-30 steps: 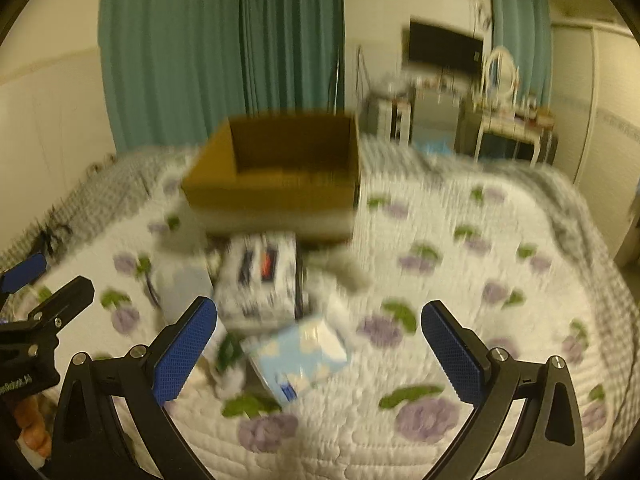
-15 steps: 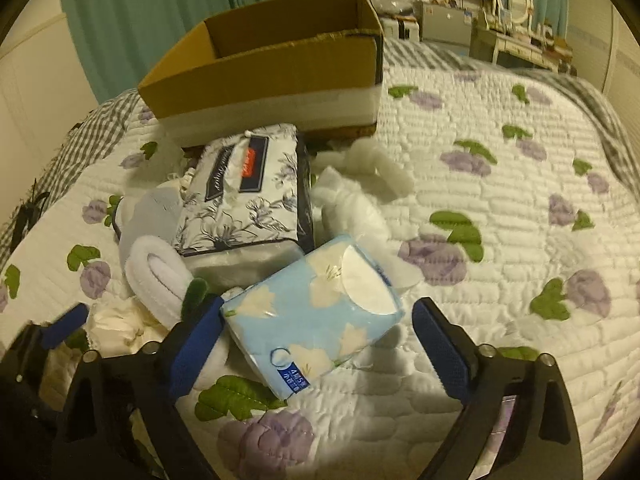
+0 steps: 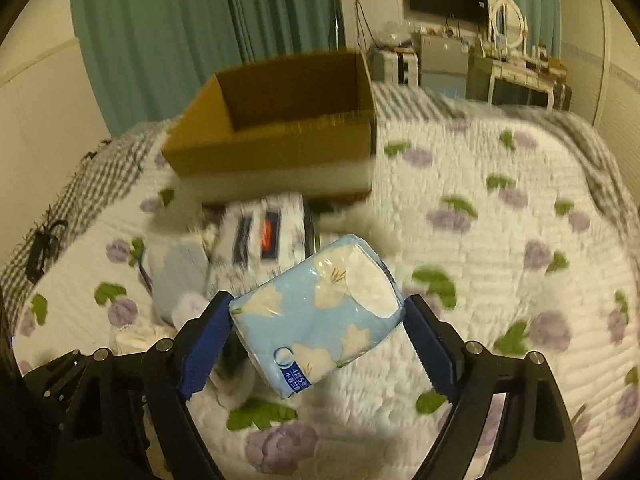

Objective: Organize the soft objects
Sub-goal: 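Carry both held items over the cardboard box and open both tools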

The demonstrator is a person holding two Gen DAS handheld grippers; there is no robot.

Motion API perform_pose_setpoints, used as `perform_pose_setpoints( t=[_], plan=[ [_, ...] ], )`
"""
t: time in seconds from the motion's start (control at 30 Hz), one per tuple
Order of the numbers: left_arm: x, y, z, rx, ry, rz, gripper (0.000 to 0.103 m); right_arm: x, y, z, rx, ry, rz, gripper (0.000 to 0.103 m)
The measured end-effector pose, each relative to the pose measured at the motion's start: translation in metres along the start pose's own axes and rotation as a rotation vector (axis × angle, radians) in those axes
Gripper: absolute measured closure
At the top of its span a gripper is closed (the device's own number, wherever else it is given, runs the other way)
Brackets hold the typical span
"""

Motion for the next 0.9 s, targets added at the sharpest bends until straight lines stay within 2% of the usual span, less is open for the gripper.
perform_pose_setpoints(
  t=[0.07,0.17,0.33,0.5,0.67,0.77,0.9],
  plan=[
    [0.011,0.009,0.001,-0.003,0.000,-0.021,0.071,0.009,0.017,0.003,0.023,-0.006,-0.033,0.017],
    [0.027,0.025,-0.003,-0.003,-0.042,-0.036,0.071,0.019,0.041,0.006,0.040,-0.006,-0.077,0.017],
    [0.065,0.073,-0.010,-0.075,-0.034,-0.164,0.071,0.023,0.080,0.008,0.037,0.017,-0.130,0.017],
    [0.078,0.126,-0.009,-0.126,-0.014,-0.250,0.071,0.021,0.118,0.008,0.039,0.039,-0.169,0.017],
    [0.062,0.182,-0.001,-0.133,0.022,-0.295,0.071,0.008,0.163,0.012,0.064,0.046,-0.192,0.017],
    [0.039,0.210,0.001,-0.144,0.034,-0.289,0.071,-0.011,0.185,0.011,0.069,0.023,-0.185,0.017],
    [0.001,0.236,0.007,-0.136,0.043,-0.279,0.068,-0.041,0.200,0.009,0.051,0.041,-0.158,0.016]
  ],
)
Point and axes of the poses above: each gripper's, at about its wrist camera, not at the fingertips, and x roughly against the way its jaws point, z to its left, y to its top, the point moved 8 cm from there along -x, roughly the way its jaws point, and after that the axes turned 1 degree about y, right-handed, at the moved point
